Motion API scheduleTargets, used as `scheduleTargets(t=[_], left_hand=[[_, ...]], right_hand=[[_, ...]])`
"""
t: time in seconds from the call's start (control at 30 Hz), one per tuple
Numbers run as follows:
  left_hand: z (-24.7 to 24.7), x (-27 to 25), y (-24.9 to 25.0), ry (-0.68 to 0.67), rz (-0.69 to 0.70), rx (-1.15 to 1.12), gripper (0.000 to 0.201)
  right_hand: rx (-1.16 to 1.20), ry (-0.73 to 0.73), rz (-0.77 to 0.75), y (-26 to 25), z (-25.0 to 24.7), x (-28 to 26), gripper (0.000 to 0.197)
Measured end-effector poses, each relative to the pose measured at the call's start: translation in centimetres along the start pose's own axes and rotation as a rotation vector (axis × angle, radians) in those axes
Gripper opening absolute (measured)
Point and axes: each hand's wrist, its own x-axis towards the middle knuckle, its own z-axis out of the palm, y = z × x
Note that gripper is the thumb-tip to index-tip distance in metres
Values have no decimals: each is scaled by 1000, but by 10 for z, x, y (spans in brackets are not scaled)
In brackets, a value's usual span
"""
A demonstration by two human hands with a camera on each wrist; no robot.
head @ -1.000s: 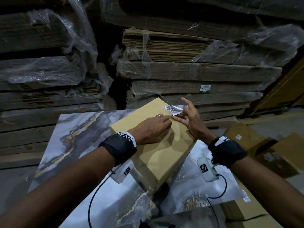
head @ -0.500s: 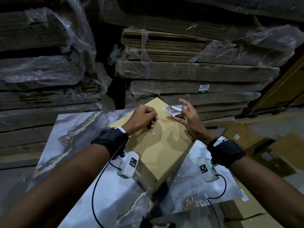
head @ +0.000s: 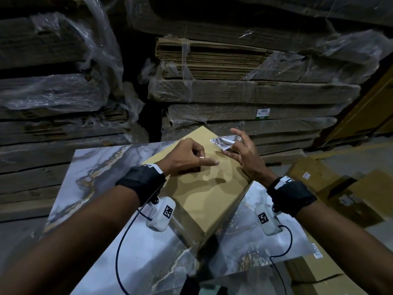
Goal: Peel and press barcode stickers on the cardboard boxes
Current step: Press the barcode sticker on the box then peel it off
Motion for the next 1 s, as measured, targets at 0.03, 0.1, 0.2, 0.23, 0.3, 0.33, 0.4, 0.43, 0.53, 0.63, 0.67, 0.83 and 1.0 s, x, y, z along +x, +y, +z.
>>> scheduleTargets(t=[0.03, 0.1, 0.2, 0.23, 0.3, 0.33, 0.4, 0.43, 0.53, 0.63, 0.67, 0.83, 1.0], left_hand=[[2, 0, 0, 25, 31, 60, 52], [5, -2, 0, 62, 121, 175, 47], [5, -5, -6, -84, 280, 430, 58], [4, -6, -8, -143, 320, 531, 62], [0, -10, -12, -203, 362, 678, 66], [-2, -11, -14, -216, 369, 737, 66], [-7, -14, -19, -237, 389, 857, 64], [-8, -15, -22, -242, 407, 915, 63], [-13, -16, -27, -215, 405, 1076, 68], [-17, -12, -25, -127, 301, 1162, 81], [-17, -10, -24, -113, 291, 1184, 82], [-5, -16, -23, -159, 308, 1148, 80], [4, -31, -24, -352, 513, 1063, 57]], right_hand=[[3, -1, -3, 0, 0, 0, 56], [4, -2, -11, -1, 2, -2, 54], [-1, 12, -11, -2, 3, -3, 52], [1, 18, -10, -2, 3, -4, 52], [1, 29, -11, -2, 3, -4, 52], [0, 32, -18, -2, 3, -5, 52], [-4, 32, -32, -2, 3, -5, 54], [-8, 33, -38, -2, 4, -5, 55], [-27, 27, -51, -2, 4, -8, 56], [-62, 15, -56, -3, 5, -10, 49], [-77, 14, -59, -4, 6, -11, 45], [-107, 23, -77, -8, 9, -16, 45], [-139, 22, -104, -6, 8, -15, 56]])
